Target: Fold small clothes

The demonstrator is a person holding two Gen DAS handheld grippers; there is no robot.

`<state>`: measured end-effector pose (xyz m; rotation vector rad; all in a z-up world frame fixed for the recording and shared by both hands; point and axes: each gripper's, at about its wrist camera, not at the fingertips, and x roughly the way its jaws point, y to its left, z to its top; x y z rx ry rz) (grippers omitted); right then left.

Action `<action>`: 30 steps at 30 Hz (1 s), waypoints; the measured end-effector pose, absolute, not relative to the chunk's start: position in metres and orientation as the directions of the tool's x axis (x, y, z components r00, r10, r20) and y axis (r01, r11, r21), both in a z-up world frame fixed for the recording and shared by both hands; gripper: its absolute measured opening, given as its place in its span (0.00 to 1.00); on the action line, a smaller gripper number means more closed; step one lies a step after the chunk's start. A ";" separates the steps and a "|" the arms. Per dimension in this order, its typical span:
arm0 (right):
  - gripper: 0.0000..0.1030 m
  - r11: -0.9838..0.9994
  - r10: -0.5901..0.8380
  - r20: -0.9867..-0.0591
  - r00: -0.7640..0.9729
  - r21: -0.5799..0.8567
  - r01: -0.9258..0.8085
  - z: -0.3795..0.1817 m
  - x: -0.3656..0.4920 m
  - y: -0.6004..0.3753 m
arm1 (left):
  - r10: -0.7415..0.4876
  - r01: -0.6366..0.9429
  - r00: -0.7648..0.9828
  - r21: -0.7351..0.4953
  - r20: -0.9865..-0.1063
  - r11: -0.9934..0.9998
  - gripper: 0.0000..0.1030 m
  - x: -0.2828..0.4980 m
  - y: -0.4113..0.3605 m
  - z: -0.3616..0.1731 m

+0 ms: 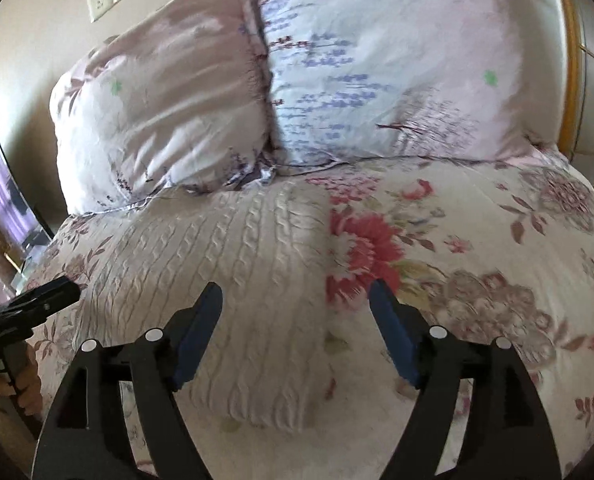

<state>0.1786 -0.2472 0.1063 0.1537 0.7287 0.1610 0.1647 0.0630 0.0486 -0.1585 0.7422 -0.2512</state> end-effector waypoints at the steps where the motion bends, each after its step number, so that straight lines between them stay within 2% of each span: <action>1: 0.80 0.978 0.188 -0.649 0.737 0.196 -0.077 0.106 0.175 -0.251 | -0.276 0.164 0.712 -0.229 -0.646 0.960 0.94 0.162 0.064 0.049; 2: 0.82 0.979 0.177 -0.648 0.741 0.192 -0.066 0.106 0.172 -0.253 | -0.266 0.157 0.715 -0.223 -0.647 0.962 0.98 0.159 0.065 0.048; 6: 0.95 0.990 0.108 -0.628 0.771 0.138 -0.027 0.108 0.153 -0.256 | -0.224 0.135 0.733 -0.185 -0.642 0.973 0.98 0.144 0.069 0.048; 13: 0.99 0.990 0.121 -0.610 0.783 0.134 -0.049 0.105 0.128 -0.243 | -0.145 0.083 0.709 -0.123 -0.690 0.989 0.98 0.126 0.064 0.041; 19: 0.99 0.985 0.171 -0.663 0.729 0.117 -0.124 0.089 0.117 -0.217 | -0.141 0.106 0.658 -0.094 -0.740 0.990 0.98 0.113 0.047 0.029; 24: 0.99 0.989 0.144 -0.709 0.690 0.080 -0.124 0.072 0.117 -0.201 | -0.099 0.110 0.611 -0.040 -0.785 0.993 0.98 0.113 0.030 0.018; 30: 0.99 0.993 0.117 -0.740 0.662 0.065 -0.104 0.062 0.120 -0.196 | -0.077 0.114 0.599 -0.010 -0.797 0.993 0.98 0.117 0.021 0.013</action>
